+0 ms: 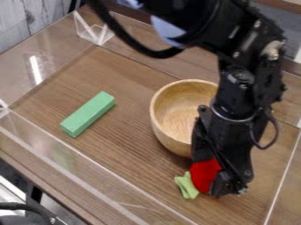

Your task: Move the red object to the left side of the table

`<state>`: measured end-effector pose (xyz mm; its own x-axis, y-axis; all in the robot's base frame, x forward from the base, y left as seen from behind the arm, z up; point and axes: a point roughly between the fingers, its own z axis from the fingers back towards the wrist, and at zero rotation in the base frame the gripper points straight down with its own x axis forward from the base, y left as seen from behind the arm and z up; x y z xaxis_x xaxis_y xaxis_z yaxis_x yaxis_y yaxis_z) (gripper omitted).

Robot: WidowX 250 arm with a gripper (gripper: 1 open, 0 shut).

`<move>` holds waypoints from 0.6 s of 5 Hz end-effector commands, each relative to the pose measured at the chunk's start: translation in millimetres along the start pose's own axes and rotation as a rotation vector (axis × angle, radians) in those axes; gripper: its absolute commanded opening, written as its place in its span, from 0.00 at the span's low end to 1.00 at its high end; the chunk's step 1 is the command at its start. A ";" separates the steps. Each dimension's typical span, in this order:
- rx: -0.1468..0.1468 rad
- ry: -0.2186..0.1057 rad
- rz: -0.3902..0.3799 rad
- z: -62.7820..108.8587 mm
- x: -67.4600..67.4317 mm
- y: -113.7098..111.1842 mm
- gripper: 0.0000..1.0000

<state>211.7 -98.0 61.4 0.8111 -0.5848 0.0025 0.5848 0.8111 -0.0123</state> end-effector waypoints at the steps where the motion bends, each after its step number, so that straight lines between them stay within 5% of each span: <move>1: 0.031 -0.094 0.090 6.6 -0.9 14.0 1.00; 2: 0.029 -0.145 0.082 -7.2 3.5 21.7 1.00; 3: 0.008 -0.146 0.067 -25.9 8.9 27.0 1.00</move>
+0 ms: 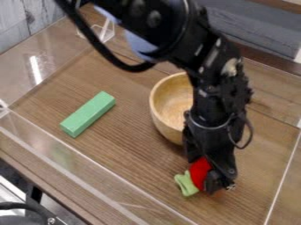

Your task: Move the red object to the left side of the table

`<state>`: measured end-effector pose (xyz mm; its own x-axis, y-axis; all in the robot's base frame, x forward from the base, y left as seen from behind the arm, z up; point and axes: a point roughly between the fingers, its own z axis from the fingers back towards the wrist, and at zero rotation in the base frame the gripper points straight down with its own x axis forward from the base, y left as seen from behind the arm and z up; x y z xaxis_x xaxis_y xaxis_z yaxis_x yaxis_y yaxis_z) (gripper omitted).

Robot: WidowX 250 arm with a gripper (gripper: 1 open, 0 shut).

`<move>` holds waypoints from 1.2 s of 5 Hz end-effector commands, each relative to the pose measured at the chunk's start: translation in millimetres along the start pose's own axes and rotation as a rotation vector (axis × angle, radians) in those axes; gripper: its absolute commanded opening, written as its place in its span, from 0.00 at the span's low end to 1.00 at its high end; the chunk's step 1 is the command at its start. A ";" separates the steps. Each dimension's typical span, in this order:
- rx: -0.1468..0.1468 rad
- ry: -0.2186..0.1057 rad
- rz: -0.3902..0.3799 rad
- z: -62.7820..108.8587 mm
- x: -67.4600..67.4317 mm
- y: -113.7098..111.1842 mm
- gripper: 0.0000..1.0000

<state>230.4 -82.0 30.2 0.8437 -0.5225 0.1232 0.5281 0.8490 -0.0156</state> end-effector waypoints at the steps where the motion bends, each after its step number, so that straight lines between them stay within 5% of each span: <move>1: -0.002 -0.023 0.038 -6.0 -0.6 5.4 1.00; 3: -0.022 -0.003 0.106 -12.3 -8.7 3.2 1.00; 5: -0.010 0.012 0.083 -4.9 -8.2 -3.5 1.00; 6: 0.004 0.012 0.070 -1.7 -10.6 -10.0 0.00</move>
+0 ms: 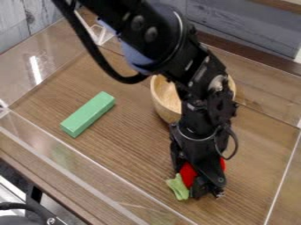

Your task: Move the red object to the left side of the table

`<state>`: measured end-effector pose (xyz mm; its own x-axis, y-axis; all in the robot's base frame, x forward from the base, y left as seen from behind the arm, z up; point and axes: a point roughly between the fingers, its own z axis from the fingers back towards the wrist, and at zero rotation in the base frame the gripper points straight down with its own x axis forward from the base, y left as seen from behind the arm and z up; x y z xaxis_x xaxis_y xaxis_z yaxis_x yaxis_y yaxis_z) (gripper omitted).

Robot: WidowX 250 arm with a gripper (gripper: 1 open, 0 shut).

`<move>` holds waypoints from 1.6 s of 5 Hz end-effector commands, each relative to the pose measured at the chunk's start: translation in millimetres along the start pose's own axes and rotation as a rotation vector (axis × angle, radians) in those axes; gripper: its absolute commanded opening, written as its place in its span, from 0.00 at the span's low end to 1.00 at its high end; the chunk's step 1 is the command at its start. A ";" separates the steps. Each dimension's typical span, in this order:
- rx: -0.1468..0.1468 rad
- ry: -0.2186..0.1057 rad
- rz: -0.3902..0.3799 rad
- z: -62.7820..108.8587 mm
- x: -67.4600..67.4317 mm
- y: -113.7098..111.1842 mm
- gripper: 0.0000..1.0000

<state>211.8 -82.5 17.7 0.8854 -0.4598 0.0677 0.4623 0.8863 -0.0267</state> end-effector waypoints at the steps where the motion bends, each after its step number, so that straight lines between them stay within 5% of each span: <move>1: 0.019 -0.051 -0.023 13.0 4.0 -7.3 0.00; 4: 0.049 -0.086 -0.008 48.2 9.1 -6.4 0.00; 6: 0.109 -0.146 0.028 88.2 15.6 8.8 0.00; 8: 0.195 -0.151 0.276 116.3 7.7 58.6 0.00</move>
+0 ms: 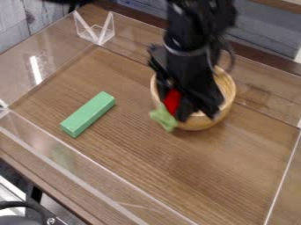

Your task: Move the red object to the left side of the table

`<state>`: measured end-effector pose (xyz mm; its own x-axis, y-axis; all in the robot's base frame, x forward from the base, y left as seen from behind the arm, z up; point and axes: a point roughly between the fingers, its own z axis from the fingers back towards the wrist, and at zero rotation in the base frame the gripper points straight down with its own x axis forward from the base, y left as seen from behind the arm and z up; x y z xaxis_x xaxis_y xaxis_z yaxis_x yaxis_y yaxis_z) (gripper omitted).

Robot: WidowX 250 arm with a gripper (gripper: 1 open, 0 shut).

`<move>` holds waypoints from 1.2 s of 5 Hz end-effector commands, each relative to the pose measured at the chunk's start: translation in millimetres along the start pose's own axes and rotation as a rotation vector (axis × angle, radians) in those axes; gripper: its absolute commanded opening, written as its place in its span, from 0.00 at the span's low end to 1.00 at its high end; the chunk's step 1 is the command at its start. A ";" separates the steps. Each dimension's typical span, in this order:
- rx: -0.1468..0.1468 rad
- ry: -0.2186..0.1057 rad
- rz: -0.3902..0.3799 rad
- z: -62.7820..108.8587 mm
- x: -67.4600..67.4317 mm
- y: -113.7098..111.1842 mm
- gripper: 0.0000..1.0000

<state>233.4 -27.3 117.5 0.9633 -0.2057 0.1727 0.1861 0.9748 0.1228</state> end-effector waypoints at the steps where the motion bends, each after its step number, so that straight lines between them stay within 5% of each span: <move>1: 0.028 -0.054 0.111 13.2 -0.7 32.0 0.00; 4: 0.117 0.037 0.448 -35.8 -38.5 117.3 0.00; 5: 0.144 0.043 0.542 -48.9 -37.6 127.0 0.00; 6: 0.151 0.035 0.573 -40.9 -33.9 140.0 0.00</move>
<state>228.0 115.6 79.9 0.9168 0.3544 0.1839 -0.3834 0.9100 0.1578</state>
